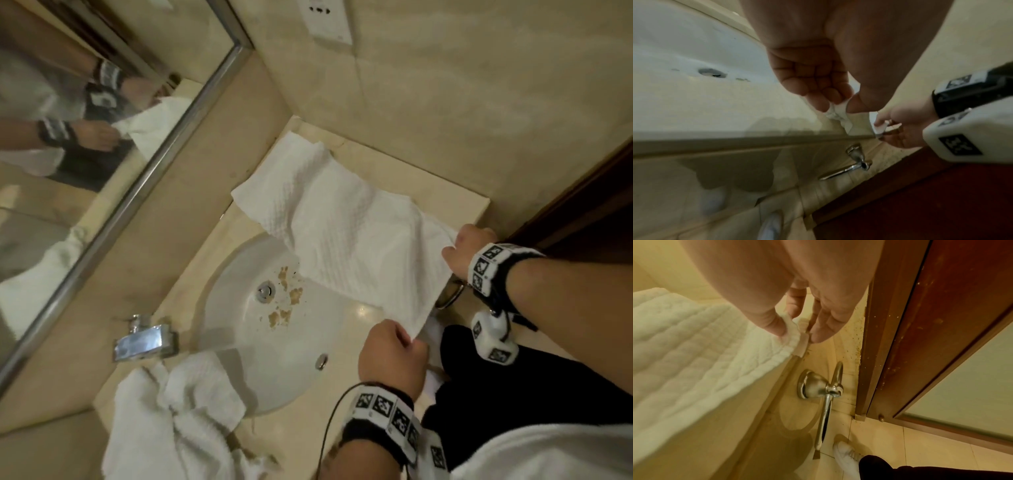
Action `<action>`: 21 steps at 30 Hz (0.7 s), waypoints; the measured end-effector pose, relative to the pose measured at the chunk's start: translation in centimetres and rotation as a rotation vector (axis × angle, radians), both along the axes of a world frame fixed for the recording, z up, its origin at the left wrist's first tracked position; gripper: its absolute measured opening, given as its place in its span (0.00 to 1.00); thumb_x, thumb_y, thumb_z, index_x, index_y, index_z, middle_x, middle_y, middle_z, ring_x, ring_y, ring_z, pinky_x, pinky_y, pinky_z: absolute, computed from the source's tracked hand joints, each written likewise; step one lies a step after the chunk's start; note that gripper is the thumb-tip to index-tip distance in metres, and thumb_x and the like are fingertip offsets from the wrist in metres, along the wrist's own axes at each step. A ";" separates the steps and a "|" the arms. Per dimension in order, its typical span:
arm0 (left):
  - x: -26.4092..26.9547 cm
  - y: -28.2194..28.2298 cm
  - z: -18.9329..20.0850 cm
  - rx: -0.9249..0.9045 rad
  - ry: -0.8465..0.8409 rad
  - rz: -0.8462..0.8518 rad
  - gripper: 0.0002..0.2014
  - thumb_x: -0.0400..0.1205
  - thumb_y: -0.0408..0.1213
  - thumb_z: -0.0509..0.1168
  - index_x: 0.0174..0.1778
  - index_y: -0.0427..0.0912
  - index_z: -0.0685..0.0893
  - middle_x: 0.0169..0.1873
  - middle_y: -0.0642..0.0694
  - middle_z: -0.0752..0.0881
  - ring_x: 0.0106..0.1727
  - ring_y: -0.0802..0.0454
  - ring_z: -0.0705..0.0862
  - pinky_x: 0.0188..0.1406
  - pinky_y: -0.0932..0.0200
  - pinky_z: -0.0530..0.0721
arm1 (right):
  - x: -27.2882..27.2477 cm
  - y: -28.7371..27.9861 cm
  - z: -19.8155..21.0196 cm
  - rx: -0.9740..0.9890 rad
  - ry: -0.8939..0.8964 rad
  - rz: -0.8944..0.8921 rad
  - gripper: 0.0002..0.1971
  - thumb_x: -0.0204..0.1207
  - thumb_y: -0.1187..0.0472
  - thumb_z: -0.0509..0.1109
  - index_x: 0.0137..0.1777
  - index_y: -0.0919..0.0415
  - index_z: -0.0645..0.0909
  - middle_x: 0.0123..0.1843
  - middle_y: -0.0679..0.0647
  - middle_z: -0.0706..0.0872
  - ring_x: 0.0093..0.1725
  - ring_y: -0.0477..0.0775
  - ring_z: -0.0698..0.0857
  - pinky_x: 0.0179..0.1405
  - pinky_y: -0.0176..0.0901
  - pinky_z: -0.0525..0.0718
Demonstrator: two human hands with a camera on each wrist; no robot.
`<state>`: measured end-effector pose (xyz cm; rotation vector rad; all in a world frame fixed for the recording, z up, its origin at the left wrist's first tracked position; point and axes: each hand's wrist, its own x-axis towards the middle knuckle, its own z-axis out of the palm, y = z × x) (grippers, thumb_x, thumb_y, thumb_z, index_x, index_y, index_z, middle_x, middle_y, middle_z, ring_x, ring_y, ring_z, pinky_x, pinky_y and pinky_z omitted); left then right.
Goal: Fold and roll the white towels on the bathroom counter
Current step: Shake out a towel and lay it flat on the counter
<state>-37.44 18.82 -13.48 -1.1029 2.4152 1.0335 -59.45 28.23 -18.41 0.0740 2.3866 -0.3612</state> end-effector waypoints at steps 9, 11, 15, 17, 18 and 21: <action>0.6 1.1 -3.1 -0.016 -0.031 -0.059 0.20 0.74 0.66 0.66 0.38 0.52 0.75 0.39 0.54 0.82 0.41 0.50 0.83 0.41 0.54 0.81 | -1.0 1.6 -0.4 -0.228 0.261 0.013 0.11 0.83 0.54 0.70 0.44 0.57 0.74 0.64 0.61 0.74 0.51 0.64 0.80 0.59 0.51 0.80; 0.4 1.1 -3.1 -0.024 -0.016 -0.052 0.24 0.73 0.71 0.65 0.38 0.52 0.76 0.38 0.54 0.83 0.40 0.52 0.83 0.41 0.54 0.81 | -1.0 1.6 -0.2 -0.230 0.277 0.036 0.10 0.83 0.54 0.71 0.46 0.58 0.75 0.64 0.61 0.72 0.55 0.65 0.79 0.64 0.51 0.78; 0.2 0.7 -3.6 -0.009 -0.034 -0.023 0.26 0.75 0.72 0.64 0.37 0.50 0.78 0.37 0.52 0.85 0.38 0.53 0.83 0.42 0.52 0.84 | -1.4 1.3 0.1 -0.297 0.202 0.006 0.10 0.82 0.55 0.71 0.47 0.60 0.76 0.55 0.61 0.81 0.48 0.64 0.82 0.53 0.52 0.83; 0.1 0.7 -3.7 0.013 -0.046 -0.009 0.27 0.75 0.73 0.62 0.37 0.49 0.78 0.39 0.51 0.84 0.39 0.51 0.84 0.43 0.52 0.84 | -1.6 1.5 -0.3 -0.319 0.173 -0.021 0.09 0.82 0.56 0.72 0.49 0.61 0.77 0.51 0.61 0.84 0.47 0.62 0.82 0.48 0.49 0.80; 0.1 0.7 -3.8 0.032 -0.053 0.006 0.27 0.76 0.73 0.62 0.37 0.49 0.79 0.41 0.50 0.84 0.41 0.50 0.84 0.45 0.52 0.84 | -1.6 1.6 -0.3 -0.326 0.168 -0.033 0.09 0.81 0.55 0.72 0.50 0.61 0.78 0.50 0.60 0.84 0.47 0.62 0.82 0.48 0.48 0.79; 0.2 0.1 -3.6 0.081 -0.012 0.135 0.25 0.80 0.68 0.63 0.38 0.46 0.80 0.44 0.48 0.84 0.42 0.51 0.83 0.48 0.56 0.83 | -1.1 1.6 0.3 -0.355 0.162 -0.067 0.11 0.79 0.55 0.75 0.52 0.62 0.81 0.52 0.63 0.85 0.49 0.63 0.82 0.52 0.49 0.79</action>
